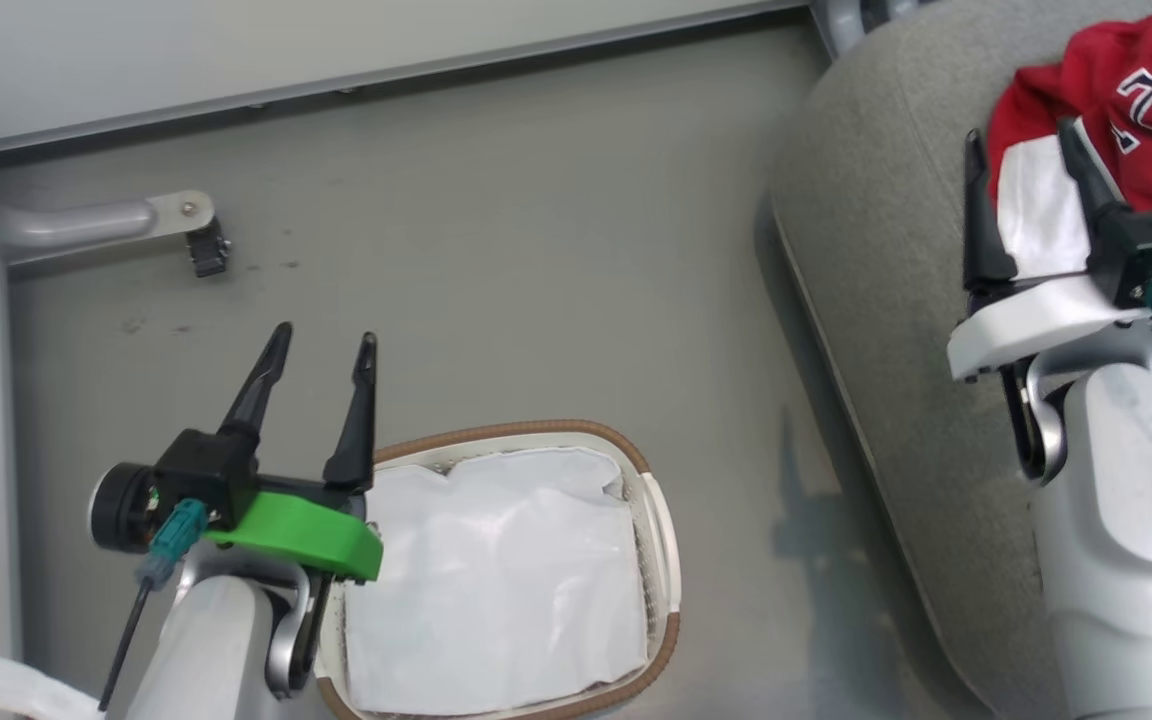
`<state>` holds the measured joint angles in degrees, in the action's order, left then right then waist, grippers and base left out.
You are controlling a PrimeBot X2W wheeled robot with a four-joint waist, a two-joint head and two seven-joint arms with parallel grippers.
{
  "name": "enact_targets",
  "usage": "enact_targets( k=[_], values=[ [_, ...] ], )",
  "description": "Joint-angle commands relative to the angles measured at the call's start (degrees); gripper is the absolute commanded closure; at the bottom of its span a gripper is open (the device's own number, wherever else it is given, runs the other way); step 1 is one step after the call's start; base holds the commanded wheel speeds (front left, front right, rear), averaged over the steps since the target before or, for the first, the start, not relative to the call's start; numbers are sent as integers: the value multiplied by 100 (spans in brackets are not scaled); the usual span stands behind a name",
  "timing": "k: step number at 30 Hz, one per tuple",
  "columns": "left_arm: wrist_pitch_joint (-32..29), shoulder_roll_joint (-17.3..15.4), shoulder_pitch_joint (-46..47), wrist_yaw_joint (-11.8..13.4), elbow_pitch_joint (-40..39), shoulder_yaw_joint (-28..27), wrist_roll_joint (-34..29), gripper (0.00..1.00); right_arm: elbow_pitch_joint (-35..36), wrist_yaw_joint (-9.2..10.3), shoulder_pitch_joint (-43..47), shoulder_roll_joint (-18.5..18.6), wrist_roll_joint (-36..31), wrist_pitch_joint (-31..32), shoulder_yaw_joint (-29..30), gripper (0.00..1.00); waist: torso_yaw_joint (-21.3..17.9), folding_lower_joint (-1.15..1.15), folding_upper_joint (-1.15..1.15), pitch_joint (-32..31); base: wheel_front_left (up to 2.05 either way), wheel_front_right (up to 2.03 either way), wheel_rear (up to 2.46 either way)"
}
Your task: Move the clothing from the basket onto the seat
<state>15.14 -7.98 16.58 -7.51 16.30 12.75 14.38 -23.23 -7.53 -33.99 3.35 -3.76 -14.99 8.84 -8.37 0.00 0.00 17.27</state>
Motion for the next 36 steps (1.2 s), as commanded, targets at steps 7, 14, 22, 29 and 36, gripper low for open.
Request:
enact_targets(
  k=[7,14,22,29,36],
  values=[
    [-1,182,-446,45,203,-666,-337,0,16,8,631,-31,412,-27,-221,0,518,0,0,-495,0,0,0],
    [-1,287,-898,26,217,-1163,-554,0,98,8,1254,-29,771,-28,-448,0,581,0,0,-749,0,0,0],
    [-1,410,-1376,7,143,-1513,-617,0,112,8,1810,-32,941,-28,-602,0,536,0,0,-1063,0,0,0],
    [-1,455,-1740,1,137,-1691,-519,0,31,8,2222,-34,1005,-29,-783,0,515,0,0,-1313,0,0,0],
    [-1,491,-2011,-2,215,-1680,-244,0,-23,8,2449,-32,1058,-29,-891,0,522,0,0,-1449,0,0,0]
  ],
)
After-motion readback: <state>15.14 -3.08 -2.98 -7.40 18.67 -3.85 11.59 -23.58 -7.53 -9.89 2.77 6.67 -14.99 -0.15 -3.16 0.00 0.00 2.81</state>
